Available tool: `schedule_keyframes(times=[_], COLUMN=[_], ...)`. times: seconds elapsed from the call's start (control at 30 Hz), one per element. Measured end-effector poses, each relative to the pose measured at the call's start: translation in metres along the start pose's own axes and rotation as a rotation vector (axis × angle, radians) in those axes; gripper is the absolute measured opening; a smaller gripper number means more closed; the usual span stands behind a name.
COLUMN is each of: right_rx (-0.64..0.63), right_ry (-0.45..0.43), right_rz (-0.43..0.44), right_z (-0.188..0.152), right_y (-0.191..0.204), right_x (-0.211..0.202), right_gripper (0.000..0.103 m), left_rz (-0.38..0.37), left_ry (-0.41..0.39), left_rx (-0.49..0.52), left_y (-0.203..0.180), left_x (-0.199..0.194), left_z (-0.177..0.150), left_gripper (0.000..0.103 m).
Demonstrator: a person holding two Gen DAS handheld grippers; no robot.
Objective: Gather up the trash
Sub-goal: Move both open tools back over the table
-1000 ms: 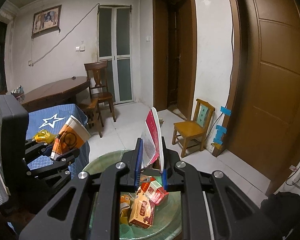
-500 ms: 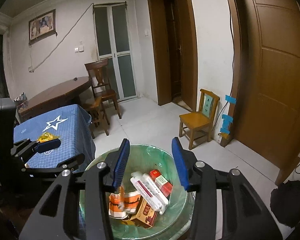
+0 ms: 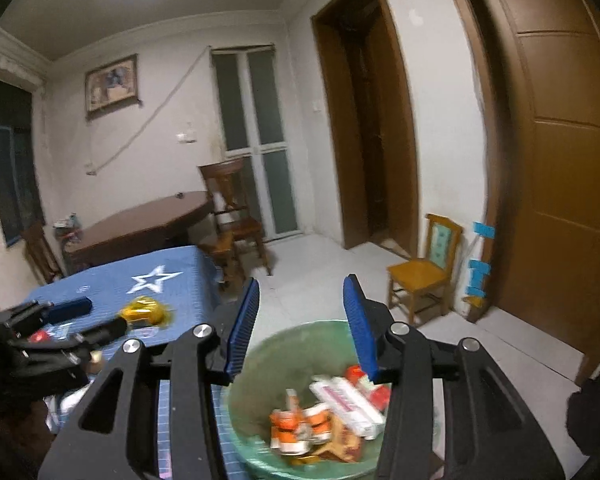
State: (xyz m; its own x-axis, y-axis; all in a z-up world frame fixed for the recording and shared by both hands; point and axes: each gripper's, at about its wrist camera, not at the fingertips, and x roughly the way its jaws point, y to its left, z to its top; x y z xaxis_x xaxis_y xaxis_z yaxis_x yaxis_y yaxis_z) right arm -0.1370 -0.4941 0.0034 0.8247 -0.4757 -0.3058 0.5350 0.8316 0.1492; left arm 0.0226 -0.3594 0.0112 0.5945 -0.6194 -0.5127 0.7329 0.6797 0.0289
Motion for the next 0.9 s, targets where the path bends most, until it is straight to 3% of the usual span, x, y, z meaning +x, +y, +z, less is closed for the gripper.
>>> schedule_keyframes(times=[0.2,0.33,0.43,0.57,0.63,0.73,0.83,0.9], right_rx=[-0.082,-0.163,-0.249,-0.349,-0.396,-0.469,-0.530,-0.573], right_ry=[0.056,0.110,0.163,0.226,0.270,0.339,0.378,0.419], right_rz=[0.189,0.348,0.483,0.629,0.702,0.754,0.743,0.690], right_z=[-0.013,-0.026,-0.042,-0.063,-0.075,-0.094,-0.107,-0.118], right_y=[0.068,0.127,0.179,0.231,0.259,0.293,0.313,0.327], right_x=[0.007,0.008,0.004,-0.001,-0.002,-0.002,0.003,0.012], right_gripper=[0.042,0.042,0.043,0.045,0.045,0.061,0.065,0.065], left_rz=[0.102,0.241,0.356,0.410,0.423,0.414,0.393,0.350], left_ry=[-0.065,-0.083,-0.063,0.018,0.052,0.092,0.124,0.142], left_rx=[-0.097,-0.184,-0.237,-0.319,-0.346,-0.397,-0.369,-0.325], left_y=[0.084,0.153,0.212,0.284,0.306,0.329,0.323,0.315], left_x=[-0.070,-0.115,-0.143,-0.171,-0.181,-0.194,-0.195,-0.191], left_z=[-0.012,-0.028,-0.050,-0.094,-0.117,-0.153,-0.175,-0.182], left_gripper=[0.075,0.077,0.077,0.075,0.070,0.069,0.068,0.067])
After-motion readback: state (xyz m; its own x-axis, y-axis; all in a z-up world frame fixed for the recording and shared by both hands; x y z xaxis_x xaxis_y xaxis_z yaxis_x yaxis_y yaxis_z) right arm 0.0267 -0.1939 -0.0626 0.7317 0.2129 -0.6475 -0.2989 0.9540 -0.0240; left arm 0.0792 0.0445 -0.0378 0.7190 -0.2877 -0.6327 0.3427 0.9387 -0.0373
